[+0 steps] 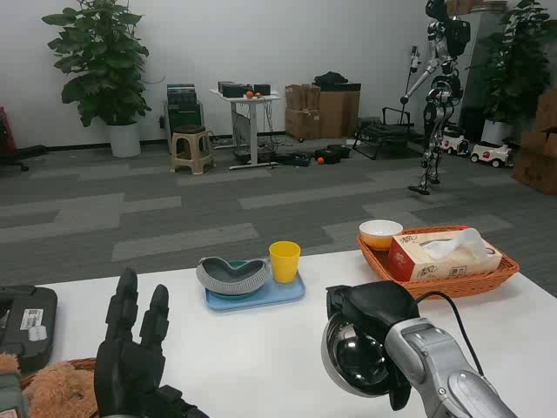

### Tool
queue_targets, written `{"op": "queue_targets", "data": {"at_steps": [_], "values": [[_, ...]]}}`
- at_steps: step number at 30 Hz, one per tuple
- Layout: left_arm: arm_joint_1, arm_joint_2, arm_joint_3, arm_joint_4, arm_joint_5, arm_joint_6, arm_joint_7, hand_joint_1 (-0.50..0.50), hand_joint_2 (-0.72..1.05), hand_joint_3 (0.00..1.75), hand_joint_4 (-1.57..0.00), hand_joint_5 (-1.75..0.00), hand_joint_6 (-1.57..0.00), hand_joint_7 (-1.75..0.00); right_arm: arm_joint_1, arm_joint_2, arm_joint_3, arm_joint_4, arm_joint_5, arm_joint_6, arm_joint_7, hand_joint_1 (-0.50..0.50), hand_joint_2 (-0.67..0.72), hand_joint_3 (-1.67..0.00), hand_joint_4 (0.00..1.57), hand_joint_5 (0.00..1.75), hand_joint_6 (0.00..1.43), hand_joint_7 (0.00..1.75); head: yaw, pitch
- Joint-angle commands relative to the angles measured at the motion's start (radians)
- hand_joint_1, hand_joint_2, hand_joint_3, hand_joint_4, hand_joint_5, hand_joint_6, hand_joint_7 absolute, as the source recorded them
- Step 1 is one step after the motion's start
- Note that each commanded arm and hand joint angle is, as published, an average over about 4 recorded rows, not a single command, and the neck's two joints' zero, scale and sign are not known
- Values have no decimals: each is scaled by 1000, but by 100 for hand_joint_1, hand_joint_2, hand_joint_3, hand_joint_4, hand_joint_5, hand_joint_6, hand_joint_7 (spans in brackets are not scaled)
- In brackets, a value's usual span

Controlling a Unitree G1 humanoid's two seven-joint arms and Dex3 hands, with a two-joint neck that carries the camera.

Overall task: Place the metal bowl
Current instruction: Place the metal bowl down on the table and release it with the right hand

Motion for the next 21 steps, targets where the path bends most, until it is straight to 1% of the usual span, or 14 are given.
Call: {"op": "queue_targets", "data": {"at_steps": [1,3,4,9,11,14,17,19,21], "values": [[67,1,1,-48,0,-7,-7,-48,-72,0,0,0,0,0,33,15,7,-51,23,-2,16,17,-3,-140,126,71,71,168,9,-29],[66,1,0,-48,0,-7,-7,-48,-72,0,0,0,0,0,33,15,7,-51,23,-2,16,17,-3,-141,126,70,71,168,6,-21],[66,1,-1,-48,0,-7,-7,-48,-72,0,0,0,0,0,33,15,7,-50,23,-2,16,17,-3,-139,126,68,71,168,7,-21],[66,1,-1,-48,0,-7,-7,-48,-72,0,0,0,0,0,34,15,8,-45,24,-2,16,17,-3,-135,126,68,71,166,5,-22],[66,1,-1,-48,0,-7,-7,-48,-72,4,0,0,0,0,34,15,8,-45,24,-2,16,17,-3,-135,126,68,70,166,5,-23],[67,1,-1,-48,0,-7,-7,-48,-72,2,0,0,0,0,34,15,7,-46,24,-1,16,17,-3,-141,126,68,71,168,5,-24],[67,1,-1,-48,0,-7,-7,-48,-72,0,0,0,0,0,34,15,8,-42,22,0,16,17,-3,-141,126,68,71,168,4,-25],[67,1,-1,-48,0,-7,-7,-48,-72,0,0,0,0,0,34,15,13,-27,14,1,16,17,-3,-143,126,73,70,168,3,-25],[67,1,-1,-48,0,-7,-7,-48,-72,0,0,0,0,0,33,15,17,-8,6,1,16,17,-3,-143,126,73,69,168,4,-26]]}}
